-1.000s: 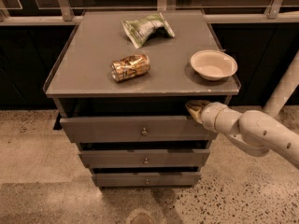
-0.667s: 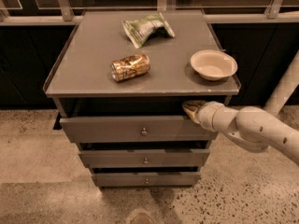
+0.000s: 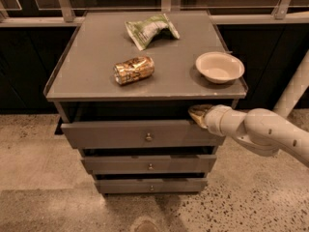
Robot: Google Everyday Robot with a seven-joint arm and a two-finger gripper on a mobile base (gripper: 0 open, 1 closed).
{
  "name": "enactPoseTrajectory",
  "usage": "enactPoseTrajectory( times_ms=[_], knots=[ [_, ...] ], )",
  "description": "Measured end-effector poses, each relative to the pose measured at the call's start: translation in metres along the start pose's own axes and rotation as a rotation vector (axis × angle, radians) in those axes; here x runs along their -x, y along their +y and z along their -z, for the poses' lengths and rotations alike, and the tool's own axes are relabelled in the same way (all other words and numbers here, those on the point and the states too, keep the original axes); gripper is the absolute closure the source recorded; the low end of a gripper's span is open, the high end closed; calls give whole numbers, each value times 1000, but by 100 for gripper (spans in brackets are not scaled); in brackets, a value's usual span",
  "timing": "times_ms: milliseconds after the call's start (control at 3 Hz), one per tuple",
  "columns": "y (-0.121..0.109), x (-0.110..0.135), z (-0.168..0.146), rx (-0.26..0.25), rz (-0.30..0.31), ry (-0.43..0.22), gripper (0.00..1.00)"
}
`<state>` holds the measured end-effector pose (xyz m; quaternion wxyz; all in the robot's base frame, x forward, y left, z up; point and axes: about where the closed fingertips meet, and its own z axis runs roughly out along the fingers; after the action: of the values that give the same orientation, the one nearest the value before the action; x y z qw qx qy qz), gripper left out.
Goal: Open top drawer
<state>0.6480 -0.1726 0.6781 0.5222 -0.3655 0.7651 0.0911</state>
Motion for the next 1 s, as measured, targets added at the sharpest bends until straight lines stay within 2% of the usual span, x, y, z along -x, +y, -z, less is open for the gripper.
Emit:
enactPoseTrajectory(
  times_ms=[333,667,1000],
  knots=[
    [0,2,1,0,0,0,100],
    [4,0,3,31,7,19,100],
    [22,6,4,91,41,61,100]
  ],
)
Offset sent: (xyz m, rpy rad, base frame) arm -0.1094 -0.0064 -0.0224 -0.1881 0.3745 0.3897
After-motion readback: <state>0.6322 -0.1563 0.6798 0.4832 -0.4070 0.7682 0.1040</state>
